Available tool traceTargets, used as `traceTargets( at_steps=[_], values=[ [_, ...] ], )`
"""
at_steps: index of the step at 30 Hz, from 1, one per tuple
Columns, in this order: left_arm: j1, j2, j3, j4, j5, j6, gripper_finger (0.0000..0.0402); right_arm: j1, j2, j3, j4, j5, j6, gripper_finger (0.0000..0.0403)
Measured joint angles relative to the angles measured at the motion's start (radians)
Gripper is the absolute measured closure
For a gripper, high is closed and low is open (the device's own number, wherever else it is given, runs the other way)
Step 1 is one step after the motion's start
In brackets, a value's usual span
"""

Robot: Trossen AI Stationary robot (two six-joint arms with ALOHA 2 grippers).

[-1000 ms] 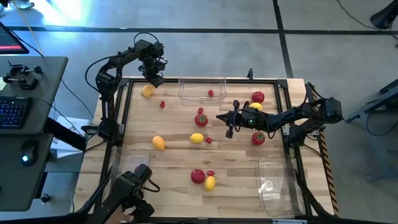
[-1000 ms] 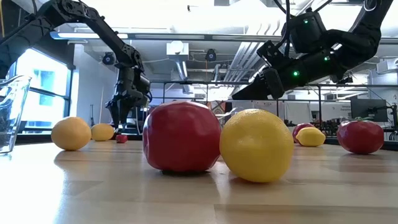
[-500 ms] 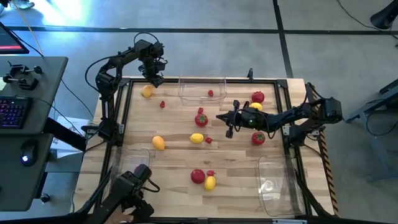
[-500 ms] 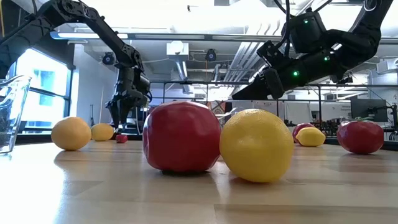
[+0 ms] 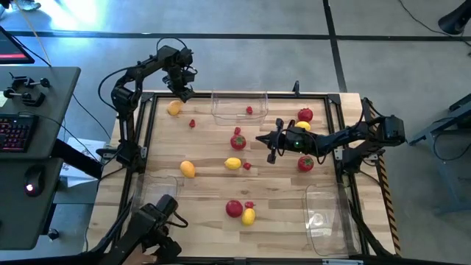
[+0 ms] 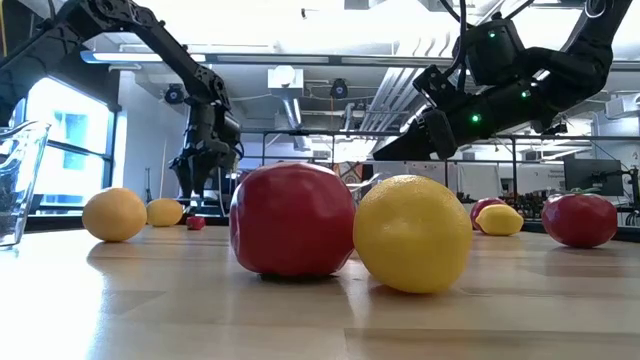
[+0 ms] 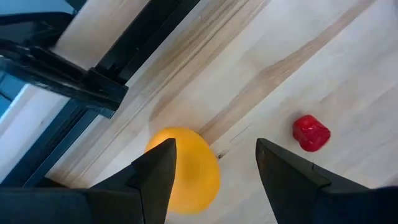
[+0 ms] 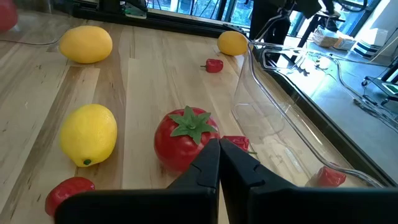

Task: Sort produce into baskets
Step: Put the yellow lemon into the bottom right transparent bin

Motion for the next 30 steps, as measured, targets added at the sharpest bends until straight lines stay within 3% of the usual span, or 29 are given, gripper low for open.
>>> traceTargets(
  at_steps=[8,19,30],
  values=[
    [0.000,-0.088,0.000,0.001,-0.001,0.009,0.0192,0.000,0.000,0.000,0.000,0.000,0.009,0.0402],
    [-0.019,-0.096,-0.059,0.015,-0.001,0.033,0.0192,0.000,0.000,0.000,0.000,0.001,0.002,0.0402],
    [-0.019,-0.096,-0.104,-0.007,-0.068,-0.157,0.0169,0.000,0.000,0.000,0.000,0.001,0.007,0.0402]
  ],
)
